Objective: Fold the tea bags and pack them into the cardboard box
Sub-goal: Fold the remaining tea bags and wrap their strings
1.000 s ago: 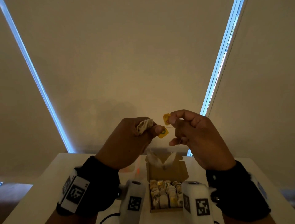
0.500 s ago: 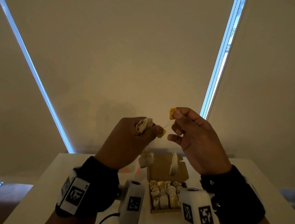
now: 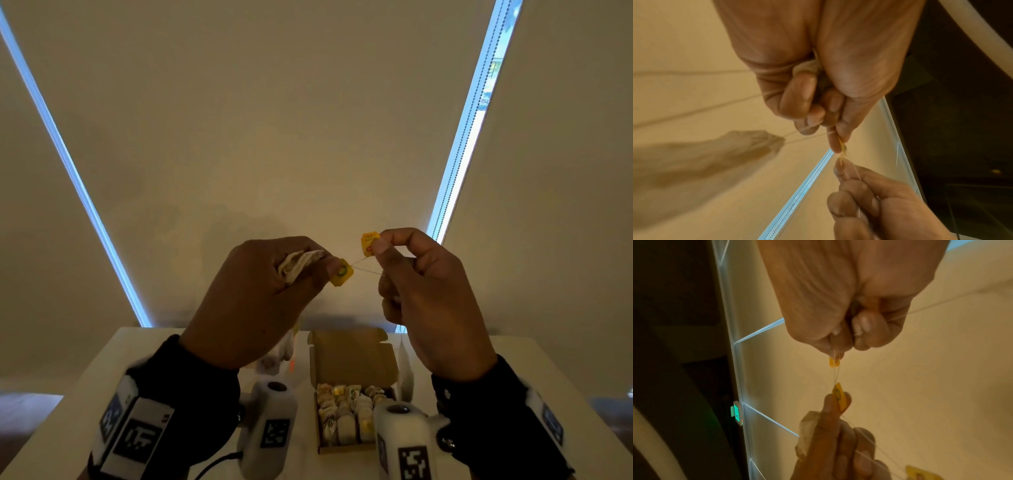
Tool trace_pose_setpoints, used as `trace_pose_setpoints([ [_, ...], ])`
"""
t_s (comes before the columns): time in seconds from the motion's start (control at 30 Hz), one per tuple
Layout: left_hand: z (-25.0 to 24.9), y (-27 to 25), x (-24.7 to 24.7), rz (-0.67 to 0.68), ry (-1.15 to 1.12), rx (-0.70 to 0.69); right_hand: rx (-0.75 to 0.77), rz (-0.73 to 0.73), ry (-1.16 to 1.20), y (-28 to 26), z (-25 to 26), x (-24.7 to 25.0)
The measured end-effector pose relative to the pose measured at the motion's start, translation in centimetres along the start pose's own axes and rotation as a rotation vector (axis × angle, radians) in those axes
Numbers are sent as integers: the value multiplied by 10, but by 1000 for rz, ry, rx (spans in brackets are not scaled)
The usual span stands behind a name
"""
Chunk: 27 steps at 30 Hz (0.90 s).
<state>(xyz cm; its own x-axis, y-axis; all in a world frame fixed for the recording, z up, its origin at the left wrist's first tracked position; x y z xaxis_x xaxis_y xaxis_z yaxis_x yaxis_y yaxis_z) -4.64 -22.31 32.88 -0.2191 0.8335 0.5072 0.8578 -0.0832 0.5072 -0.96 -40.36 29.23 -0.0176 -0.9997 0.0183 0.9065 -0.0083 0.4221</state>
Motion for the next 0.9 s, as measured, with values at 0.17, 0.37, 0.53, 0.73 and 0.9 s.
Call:
trace_pose_setpoints([
  [0.17,-5,1,3,-28,31,-21,28,32,-89,1,3,5],
  [0.37,-10,2,2,-30,60,-39,78,15,-34,1,13,10],
  [0.53,-6,6,0,-16,81,-33,107,8,110,2,19,14],
  [0.73,-10,9,6,-66,87,-77,104,99,168,4,18,10],
  [0.9,0,14,-2,-10,-246,43,52,83,195,7,8,10],
])
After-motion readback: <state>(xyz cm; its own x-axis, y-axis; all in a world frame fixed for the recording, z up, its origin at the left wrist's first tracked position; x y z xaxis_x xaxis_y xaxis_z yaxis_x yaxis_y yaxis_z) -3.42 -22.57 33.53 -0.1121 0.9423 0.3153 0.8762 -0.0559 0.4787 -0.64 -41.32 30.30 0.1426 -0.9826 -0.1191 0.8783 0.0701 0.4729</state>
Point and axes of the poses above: each hand's wrist, its own y-axis towards the middle knuckle, its own x-axis out of the back of the hand, z = x × y, the point moved 10 cm from there along y, towards the middle knuckle, and after that the axes turned 6 degrees about x, right-handed, at the moved point
